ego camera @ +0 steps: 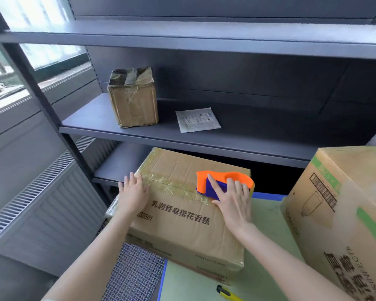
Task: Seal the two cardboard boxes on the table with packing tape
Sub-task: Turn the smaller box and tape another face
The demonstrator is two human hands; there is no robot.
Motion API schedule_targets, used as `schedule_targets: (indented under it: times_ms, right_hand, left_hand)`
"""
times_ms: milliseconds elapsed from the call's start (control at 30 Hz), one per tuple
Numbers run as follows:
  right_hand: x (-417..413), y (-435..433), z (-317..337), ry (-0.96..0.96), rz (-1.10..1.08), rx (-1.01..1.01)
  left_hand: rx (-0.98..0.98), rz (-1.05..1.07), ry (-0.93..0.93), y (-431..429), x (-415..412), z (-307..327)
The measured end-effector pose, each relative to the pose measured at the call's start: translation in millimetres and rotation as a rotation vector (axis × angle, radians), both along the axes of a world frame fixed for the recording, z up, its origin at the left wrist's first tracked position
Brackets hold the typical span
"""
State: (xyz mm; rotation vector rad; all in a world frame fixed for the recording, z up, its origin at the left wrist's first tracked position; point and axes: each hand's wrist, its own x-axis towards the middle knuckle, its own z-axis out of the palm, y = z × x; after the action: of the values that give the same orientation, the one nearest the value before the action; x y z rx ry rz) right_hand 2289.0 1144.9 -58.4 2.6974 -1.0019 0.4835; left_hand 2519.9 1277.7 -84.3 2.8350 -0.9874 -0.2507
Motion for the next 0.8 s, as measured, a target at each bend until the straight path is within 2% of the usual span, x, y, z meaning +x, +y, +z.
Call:
schedule_targets:
  times_ms: [200,333,567,800]
  right_hand:
    - [2,8,-14,0.001,-0.049,-0.026]
    - [2,16,-20,-0.04,-0.053,0.007]
    - [-1,19,-21,-0.09,-0.056,0.027]
    - [-7,54,-26,-0.025,0.13,0.162]
  left_hand:
    - [-0.012,0.028,0.067,2,17,-6]
    - [-0.047,0.069,0.043,4,9,-6]
    - [0.105,0.171,-0.042,14,-29,-4]
    - [0.224,0.16,-0.163,52,-80,-3]
